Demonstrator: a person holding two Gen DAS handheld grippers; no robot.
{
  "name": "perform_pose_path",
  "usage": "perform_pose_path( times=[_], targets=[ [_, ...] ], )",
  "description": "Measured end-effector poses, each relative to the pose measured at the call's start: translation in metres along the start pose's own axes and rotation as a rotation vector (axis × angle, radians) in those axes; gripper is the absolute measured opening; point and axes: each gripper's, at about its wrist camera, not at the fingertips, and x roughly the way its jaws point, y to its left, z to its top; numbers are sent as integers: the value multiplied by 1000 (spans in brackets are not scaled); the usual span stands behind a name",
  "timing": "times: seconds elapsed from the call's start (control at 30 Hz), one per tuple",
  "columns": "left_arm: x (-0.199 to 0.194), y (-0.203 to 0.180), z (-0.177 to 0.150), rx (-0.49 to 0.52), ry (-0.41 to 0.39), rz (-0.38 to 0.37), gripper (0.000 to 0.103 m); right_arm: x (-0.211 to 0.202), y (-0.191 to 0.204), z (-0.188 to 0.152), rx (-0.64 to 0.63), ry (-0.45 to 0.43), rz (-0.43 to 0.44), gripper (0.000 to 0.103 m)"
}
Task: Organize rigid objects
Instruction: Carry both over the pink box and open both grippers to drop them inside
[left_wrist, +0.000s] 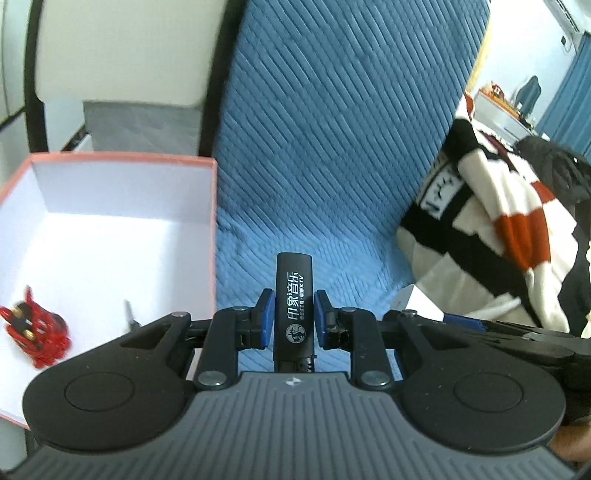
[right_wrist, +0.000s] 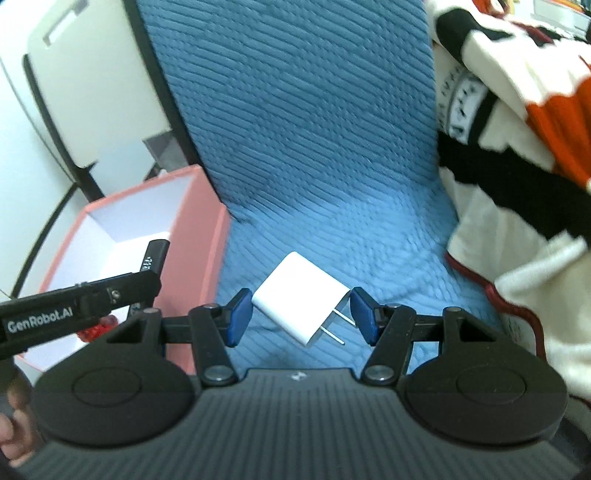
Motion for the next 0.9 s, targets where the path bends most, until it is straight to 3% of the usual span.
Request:
perform_pose_path(
  times=[0.47, 0.7, 0.9],
  targets=[
    [-81, 75, 45, -85, -106, 92, 26, -34, 95, 45, -142, -97, 145, 62],
    [-92, 122, 31, -136, -89, 129, 26, -22, 144, 38, -213, -75, 196, 62],
    [-81, 162, 4, -188, -26, 152, 26, 12, 167, 15, -233, 12, 202, 62]
  ],
)
